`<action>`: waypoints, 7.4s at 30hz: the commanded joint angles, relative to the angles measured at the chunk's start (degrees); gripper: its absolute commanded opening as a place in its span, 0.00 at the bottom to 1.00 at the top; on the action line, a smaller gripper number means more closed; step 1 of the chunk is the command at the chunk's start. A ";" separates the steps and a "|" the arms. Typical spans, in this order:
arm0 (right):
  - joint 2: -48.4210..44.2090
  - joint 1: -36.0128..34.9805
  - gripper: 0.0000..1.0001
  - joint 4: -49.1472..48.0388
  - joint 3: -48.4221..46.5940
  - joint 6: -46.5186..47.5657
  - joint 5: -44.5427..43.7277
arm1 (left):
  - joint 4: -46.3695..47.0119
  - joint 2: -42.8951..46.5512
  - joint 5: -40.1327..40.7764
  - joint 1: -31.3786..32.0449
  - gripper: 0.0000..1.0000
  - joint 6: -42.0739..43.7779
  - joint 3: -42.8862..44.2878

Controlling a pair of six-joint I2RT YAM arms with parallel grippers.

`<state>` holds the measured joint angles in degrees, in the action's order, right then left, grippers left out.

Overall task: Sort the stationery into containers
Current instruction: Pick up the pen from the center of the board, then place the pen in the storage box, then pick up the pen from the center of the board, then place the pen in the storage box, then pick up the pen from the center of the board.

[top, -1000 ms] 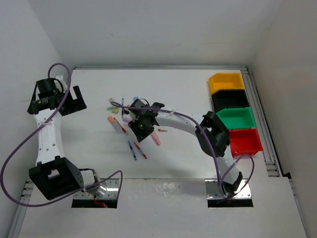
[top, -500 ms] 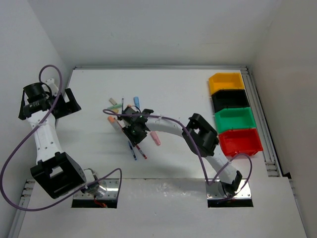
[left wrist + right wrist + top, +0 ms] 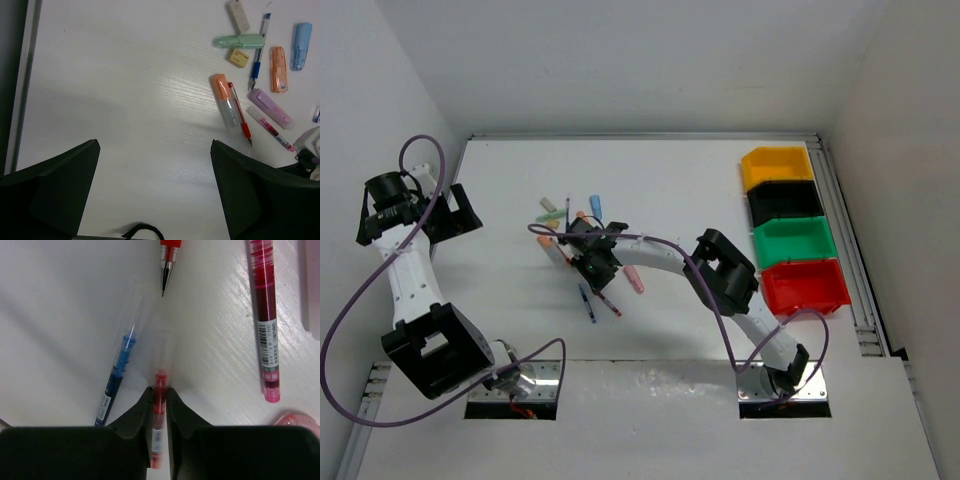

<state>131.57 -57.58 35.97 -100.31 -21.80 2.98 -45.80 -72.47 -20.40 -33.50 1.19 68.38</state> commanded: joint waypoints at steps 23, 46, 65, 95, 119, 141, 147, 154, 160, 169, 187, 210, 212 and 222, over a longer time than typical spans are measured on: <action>-51.75 35.22 0.00 23.80 19.62 46.91 23.11 | 6.50 10.94 -20.81 -1.66 0.97 3.03 -2.10; -46.57 90.80 0.00 49.31 28.14 118.31 40.96 | 12.84 9.36 -26.44 -1.57 0.93 1.80 -6.33; -48.86 94.23 0.00 41.65 42.21 116.29 34.02 | 11.61 9.45 -25.56 -1.57 0.93 1.53 -5.10; -46.77 17.70 0.57 -12.31 34.58 8.14 11.97 | 10.03 5.94 -11.51 -3.15 0.99 -7.69 0.43; -7.82 -5.70 0.50 -15.40 6.19 -8.52 -8.34 | 9.77 2.77 -13.08 -12.91 0.99 -1.63 -0.44; -5.87 -6.75 0.00 -16.71 15.84 2.45 -9.75 | 8.54 0.57 -16.77 -17.39 0.98 3.03 -0.09; -23.70 -2.54 0.00 -15.93 27.09 14.30 -3.25 | 8.53 5.05 -21.68 -17.39 0.97 5.40 -0.61; -47.77 11.24 0.00 1.60 32.02 29.52 11.05 | 8.27 11.12 -39.53 -17.04 0.94 11.55 -3.69; -61.31 29.61 0.00 13.24 37.55 47.96 17.83 | 7.66 12.26 -39.28 -12.40 0.91 12.34 -3.87; -67.15 66.17 0.00 26.06 47.06 89.87 27.41 | 1.25 10.16 -29.35 2.97 1.00 18.23 -1.67; -51.15 91.42 0.00 33.38 44.67 115.31 32.27 | 6.87 8.31 -19.50 11.87 1.00 11.55 -2.11; -60.73 45.19 0.46 1.70 41.07 49.27 31.15 | 12.31 8.40 -14.32 13.11 1.00 4.35 -2.81; -55.06 34.36 0.46 -6.85 39.77 39.76 24.74 | 12.23 7.52 -14.05 12.58 1.00 3.74 -2.73; -21.84 14.96 0.41 -21.03 17.98 26.20 16.71 | 11.61 5.76 -15.02 8.36 1.00 5.13 -2.02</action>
<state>105.10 -40.12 21.93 -75.75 9.96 22.50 -35.73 -66.81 -35.00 -24.10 5.78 64.88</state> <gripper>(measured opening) 0.416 0.997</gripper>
